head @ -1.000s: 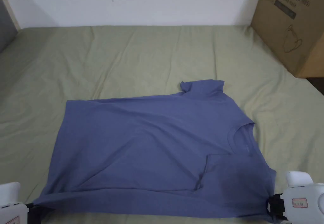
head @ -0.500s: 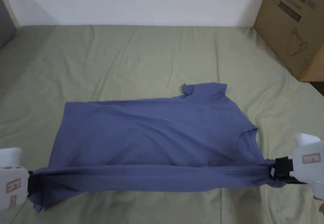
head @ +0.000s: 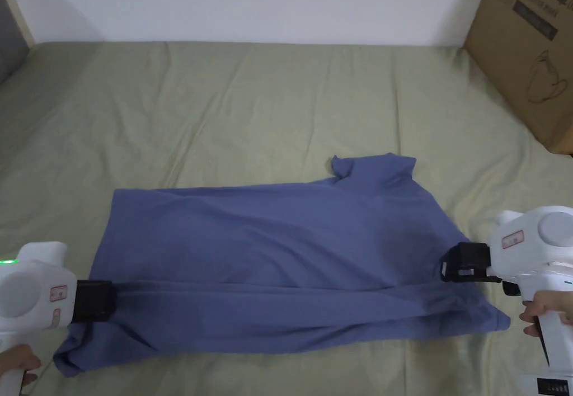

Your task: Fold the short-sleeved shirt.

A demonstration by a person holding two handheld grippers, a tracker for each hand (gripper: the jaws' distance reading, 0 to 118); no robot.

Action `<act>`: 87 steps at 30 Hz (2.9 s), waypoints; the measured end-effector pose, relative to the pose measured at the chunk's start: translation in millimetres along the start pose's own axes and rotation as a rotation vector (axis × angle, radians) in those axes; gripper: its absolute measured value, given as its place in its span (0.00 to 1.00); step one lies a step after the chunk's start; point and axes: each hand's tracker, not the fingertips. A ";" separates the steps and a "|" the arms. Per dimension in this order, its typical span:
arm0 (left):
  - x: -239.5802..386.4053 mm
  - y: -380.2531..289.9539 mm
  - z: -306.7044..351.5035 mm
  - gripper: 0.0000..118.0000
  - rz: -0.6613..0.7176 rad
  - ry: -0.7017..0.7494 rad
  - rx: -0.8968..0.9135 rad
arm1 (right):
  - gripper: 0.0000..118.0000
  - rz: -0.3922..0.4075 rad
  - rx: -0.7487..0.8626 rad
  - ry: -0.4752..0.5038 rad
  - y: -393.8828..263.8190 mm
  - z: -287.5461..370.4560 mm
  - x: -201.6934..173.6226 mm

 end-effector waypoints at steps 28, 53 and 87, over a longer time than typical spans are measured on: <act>-15.6 -81.0 25.4 0.85 0.173 -0.109 0.070 | 0.00 -0.111 0.114 0.084 -135.2 38.3 23.1; 13.2 -58.9 19.6 0.06 0.044 -0.038 0.038 | 0.57 0.020 0.063 0.024 -58.7 -26.5 32.3; -19.0 -121.4 53.8 0.55 0.061 -0.068 -0.045 | 0.54 -0.102 0.029 0.002 -166.6 26.2 39.3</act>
